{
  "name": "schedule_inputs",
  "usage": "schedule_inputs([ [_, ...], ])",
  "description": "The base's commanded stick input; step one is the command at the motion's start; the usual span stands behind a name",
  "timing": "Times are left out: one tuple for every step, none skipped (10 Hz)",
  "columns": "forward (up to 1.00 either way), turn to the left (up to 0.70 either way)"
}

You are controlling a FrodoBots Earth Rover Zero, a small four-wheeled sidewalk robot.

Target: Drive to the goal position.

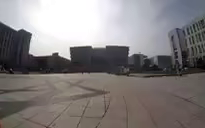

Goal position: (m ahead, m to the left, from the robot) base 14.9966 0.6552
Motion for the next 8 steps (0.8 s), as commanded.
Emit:
schedule_inputs([
  [1.0,0.0],
  [1.0,0.0],
  [1.0,0.0],
  [1.0,0.0],
  [1.0,0.0],
  [1.0,0.0],
  [1.0,0.0],
  [1.0,0.0],
])
